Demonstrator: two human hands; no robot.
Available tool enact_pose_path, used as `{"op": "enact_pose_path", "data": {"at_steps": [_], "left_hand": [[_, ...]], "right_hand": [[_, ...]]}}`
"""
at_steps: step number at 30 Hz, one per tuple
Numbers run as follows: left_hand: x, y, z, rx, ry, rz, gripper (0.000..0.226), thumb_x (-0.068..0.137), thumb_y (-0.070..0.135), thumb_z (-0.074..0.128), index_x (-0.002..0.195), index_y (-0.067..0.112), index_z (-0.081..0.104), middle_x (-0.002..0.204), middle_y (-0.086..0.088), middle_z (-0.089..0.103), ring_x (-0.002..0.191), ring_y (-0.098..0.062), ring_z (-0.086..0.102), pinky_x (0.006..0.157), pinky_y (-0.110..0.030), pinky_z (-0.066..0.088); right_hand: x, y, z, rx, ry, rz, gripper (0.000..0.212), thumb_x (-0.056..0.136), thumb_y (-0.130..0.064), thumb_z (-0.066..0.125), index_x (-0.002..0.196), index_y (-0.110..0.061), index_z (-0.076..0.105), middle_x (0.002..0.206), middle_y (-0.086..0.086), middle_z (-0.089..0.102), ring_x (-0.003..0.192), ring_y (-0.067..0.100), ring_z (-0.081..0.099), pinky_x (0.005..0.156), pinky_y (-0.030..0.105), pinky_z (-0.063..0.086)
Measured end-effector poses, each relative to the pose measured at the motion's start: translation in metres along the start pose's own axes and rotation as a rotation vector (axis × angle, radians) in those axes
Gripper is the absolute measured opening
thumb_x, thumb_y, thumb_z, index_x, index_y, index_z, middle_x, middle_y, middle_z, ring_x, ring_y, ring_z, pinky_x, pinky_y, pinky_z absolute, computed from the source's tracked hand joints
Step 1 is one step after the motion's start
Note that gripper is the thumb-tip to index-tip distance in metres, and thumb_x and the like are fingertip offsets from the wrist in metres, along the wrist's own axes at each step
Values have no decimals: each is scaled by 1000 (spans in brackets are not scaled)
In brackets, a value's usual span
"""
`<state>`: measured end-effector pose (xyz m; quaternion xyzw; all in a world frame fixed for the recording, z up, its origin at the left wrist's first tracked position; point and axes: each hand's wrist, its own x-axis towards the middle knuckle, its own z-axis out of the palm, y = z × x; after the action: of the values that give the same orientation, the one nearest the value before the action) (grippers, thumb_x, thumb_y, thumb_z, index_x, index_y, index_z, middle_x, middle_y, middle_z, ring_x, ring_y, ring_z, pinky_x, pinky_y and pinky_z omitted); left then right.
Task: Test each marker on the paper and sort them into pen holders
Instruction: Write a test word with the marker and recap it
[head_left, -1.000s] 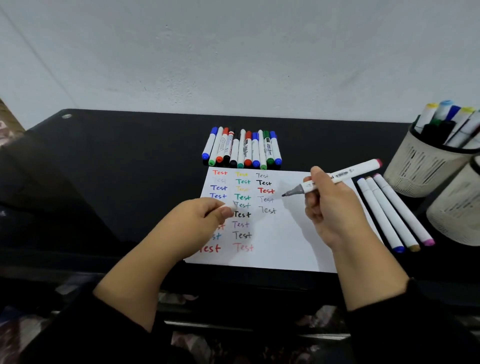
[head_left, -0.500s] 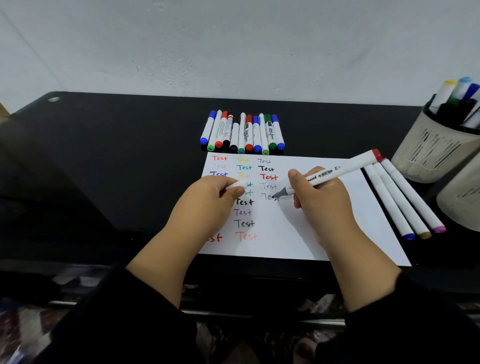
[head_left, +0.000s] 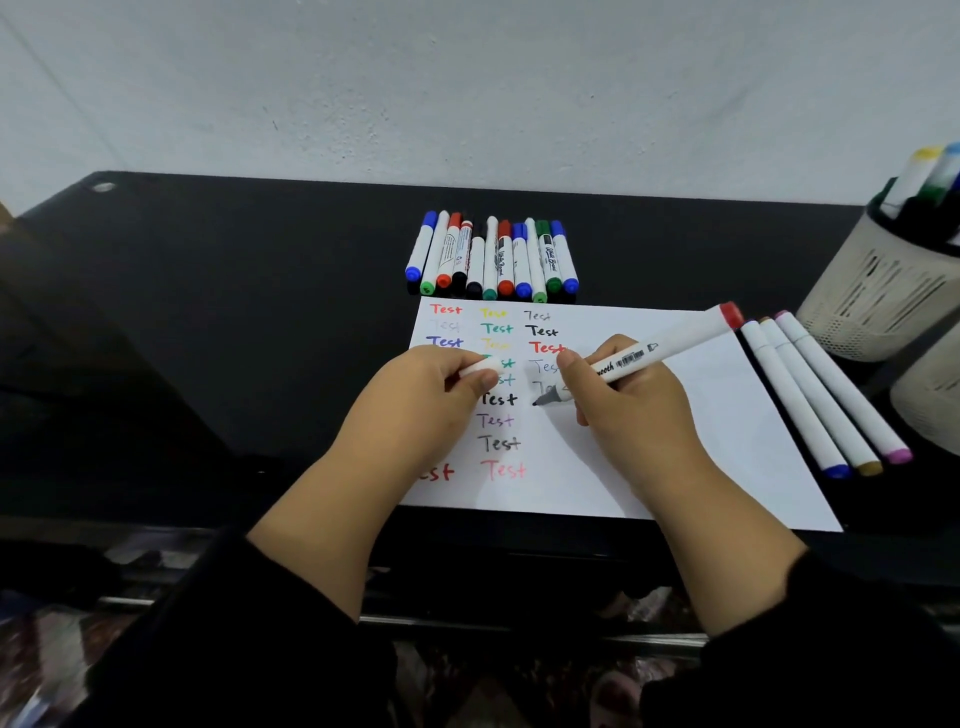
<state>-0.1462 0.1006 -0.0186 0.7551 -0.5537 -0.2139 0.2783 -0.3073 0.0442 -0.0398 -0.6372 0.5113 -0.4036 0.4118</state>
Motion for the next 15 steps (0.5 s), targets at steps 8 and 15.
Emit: {"op": "enact_pose_path", "data": {"at_steps": [8, 15], "left_hand": [[-1, 2, 1, -5, 4, 10, 25, 94, 41, 48, 101, 26, 66, 84, 7, 60, 74, -7, 55, 61, -22, 43], [-2, 4, 1, 1, 3, 7, 28, 94, 42, 47, 98, 22, 67, 84, 1, 62, 76, -16, 59, 64, -31, 47]], "right_hand": [[2, 1, -2, -1, 49, -6, 31, 90, -26, 61, 66, -13, 47, 52, -5, 51, 47, 4, 44, 47, 12, 34], [1, 0, -3, -38, -27, -21, 31, 90, -22, 60, 63, -12, 47, 45, -11, 49, 44, 1, 43, 46, 12, 34]]}}
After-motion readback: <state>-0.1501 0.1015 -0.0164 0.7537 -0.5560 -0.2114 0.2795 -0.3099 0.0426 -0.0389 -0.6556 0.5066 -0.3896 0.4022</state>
